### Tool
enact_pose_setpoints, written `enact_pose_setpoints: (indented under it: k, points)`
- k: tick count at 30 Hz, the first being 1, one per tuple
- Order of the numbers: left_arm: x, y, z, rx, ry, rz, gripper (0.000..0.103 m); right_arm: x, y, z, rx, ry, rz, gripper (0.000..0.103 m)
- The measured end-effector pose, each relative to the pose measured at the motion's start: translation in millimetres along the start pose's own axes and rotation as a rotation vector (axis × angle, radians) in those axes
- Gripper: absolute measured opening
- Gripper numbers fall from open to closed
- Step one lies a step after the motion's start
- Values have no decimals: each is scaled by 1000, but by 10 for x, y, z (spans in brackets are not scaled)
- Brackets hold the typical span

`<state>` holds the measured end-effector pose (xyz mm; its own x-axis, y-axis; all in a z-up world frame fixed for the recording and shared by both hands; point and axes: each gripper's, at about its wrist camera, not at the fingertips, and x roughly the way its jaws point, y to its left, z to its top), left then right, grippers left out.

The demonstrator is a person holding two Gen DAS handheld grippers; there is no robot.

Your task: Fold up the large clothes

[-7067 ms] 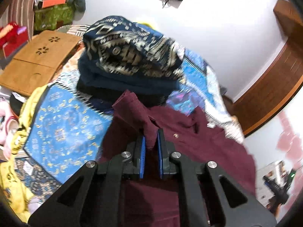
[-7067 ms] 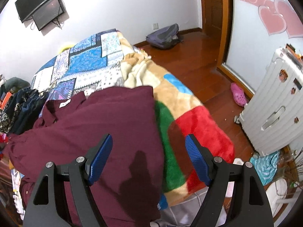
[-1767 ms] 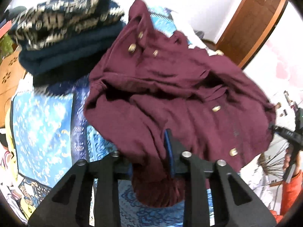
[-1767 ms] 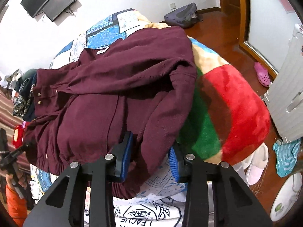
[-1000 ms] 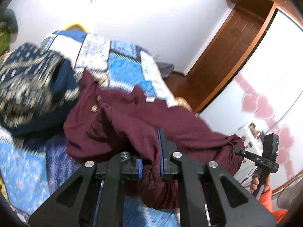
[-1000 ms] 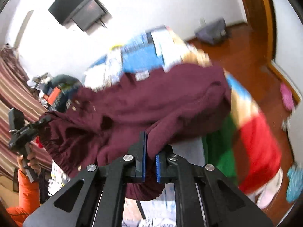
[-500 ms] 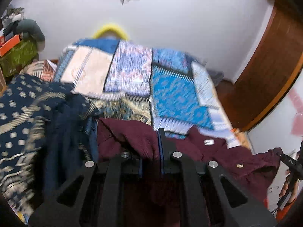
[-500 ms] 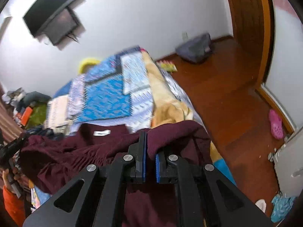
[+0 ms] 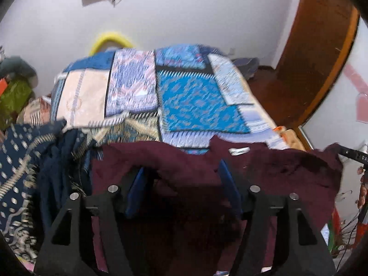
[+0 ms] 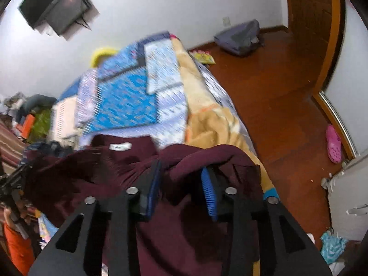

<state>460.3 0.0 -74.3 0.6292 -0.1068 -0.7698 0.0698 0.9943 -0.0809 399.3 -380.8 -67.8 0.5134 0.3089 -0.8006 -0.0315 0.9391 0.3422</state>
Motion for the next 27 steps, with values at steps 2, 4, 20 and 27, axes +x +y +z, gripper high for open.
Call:
enact_pose_setpoints:
  k: [2, 4, 20, 27]
  points:
    - [-184, -42, 37, 10, -51, 12, 71, -160, 109, 7, -21, -67, 1, 55]
    - [-404, -47, 36, 3, -107, 19, 90, -375, 242, -38, -64, -144, -6, 63]
    - [-451, 399, -1370, -169, 25, 17, 94, -301, 146, -1092, -116, -7, -73, 66]
    - [-29, 381, -1603, -295, 103, -123, 94, -47, -375, -1410, 230, 83, 72, 66]
